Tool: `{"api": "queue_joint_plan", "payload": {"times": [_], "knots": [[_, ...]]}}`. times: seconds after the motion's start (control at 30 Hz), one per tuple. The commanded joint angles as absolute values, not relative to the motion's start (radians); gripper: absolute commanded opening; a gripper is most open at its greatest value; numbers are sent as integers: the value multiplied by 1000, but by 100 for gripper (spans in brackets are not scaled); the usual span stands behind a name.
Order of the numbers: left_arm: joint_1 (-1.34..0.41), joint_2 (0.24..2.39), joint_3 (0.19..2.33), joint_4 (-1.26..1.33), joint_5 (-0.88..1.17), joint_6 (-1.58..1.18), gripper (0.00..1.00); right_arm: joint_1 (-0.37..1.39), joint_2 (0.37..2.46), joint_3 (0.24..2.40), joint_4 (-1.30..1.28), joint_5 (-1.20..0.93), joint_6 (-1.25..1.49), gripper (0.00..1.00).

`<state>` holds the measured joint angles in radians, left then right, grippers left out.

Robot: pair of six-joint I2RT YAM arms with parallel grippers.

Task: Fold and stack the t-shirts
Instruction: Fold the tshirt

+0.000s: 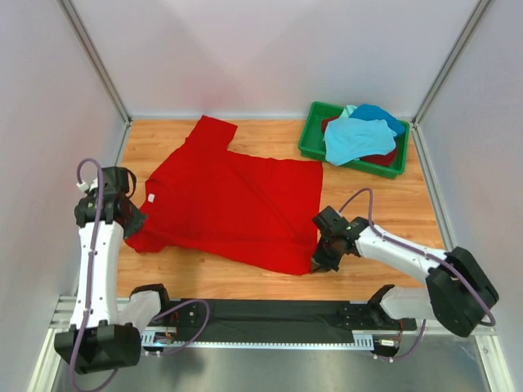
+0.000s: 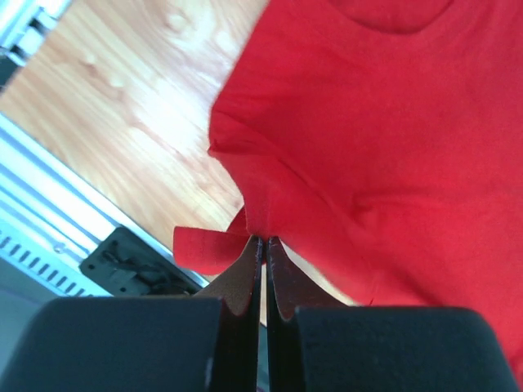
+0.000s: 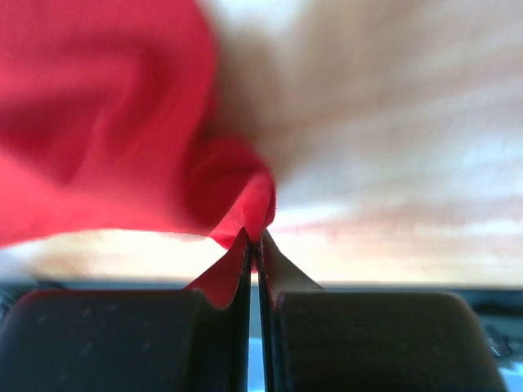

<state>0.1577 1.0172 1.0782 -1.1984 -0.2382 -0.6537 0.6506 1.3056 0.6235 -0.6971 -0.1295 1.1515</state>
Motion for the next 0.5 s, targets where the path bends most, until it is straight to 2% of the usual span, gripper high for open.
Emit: {"api": "queue_joint_plan", "payload": {"times": [0.0,0.3,0.4,0.47], "knots": [[164,924,1140,-1269,-354,-681,0,735,1195,675,-871,-63,1065,0],[164,842,1107,-1310,-387,-672,0,767,1126,647,-853,-196,1026,0],[164,859,1173,-1237,-391,-597,0,747,1106,792,-873,-132,965,0],[164,918,1274,-1198,-411,-549,0,676,1173,886,-873,-118,879,0]]}}
